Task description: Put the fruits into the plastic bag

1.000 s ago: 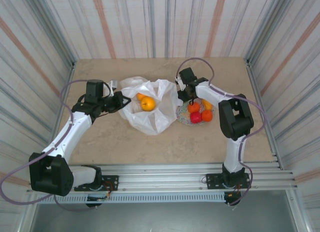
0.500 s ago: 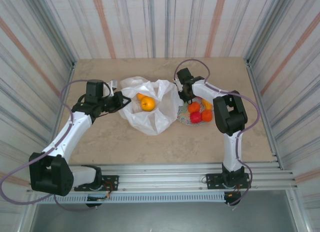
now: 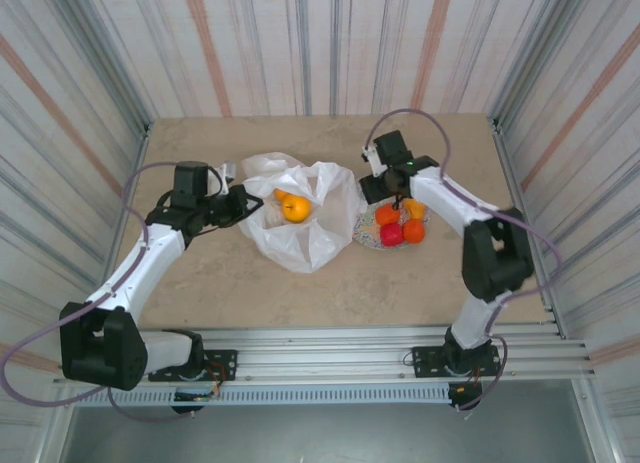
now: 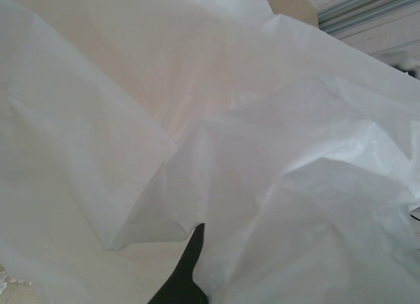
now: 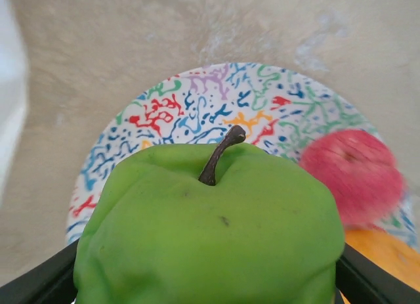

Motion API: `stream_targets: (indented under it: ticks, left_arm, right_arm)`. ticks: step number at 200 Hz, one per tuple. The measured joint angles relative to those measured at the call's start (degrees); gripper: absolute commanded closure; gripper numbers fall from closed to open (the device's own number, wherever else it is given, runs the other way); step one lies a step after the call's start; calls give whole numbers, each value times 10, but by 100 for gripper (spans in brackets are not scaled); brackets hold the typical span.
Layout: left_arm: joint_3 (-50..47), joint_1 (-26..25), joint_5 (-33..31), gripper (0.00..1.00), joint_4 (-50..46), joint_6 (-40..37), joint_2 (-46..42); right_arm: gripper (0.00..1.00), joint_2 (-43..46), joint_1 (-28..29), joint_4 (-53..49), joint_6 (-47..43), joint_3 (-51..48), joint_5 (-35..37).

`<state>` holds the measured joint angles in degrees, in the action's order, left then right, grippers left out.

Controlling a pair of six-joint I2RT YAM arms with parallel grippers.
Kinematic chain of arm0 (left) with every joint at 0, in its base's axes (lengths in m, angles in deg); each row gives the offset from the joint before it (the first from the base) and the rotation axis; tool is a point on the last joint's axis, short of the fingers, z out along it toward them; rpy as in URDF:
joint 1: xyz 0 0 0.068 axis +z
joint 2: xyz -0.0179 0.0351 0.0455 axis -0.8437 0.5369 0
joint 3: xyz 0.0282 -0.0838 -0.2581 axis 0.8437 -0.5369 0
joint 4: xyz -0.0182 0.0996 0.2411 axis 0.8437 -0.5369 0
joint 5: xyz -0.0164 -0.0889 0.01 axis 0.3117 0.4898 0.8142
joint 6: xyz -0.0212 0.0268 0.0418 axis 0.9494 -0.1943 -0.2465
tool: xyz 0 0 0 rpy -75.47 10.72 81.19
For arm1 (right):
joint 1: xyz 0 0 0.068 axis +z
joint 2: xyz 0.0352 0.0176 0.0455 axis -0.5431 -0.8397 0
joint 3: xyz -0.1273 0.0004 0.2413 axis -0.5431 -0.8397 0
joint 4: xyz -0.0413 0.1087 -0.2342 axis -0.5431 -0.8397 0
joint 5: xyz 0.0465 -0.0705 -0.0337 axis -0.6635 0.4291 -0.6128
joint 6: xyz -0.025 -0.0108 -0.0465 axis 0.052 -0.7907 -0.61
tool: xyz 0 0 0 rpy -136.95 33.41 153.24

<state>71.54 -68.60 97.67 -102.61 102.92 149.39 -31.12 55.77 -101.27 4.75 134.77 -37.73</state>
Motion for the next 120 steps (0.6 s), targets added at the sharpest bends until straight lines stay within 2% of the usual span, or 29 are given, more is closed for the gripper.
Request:
stream_targets:
  ticks: [27, 53, 81, 120]
  left_arm:
    - [0, -3, 4, 100, 4, 0, 6]
    - [0, -6, 5, 100, 6, 0, 6]
    - [0, -10, 5, 100, 7, 1, 6]
    - [-1, -11, 5, 100, 8, 1, 6]
  right_arm:
    - [34, 160, 5, 31, 35, -102, -56]
    - [34, 258, 55, 76, 61, -174, -120]
    - [36, 239, 114, 130, 79, -190, -157]
    - [37, 145, 122, 181, 92, -190, -170]
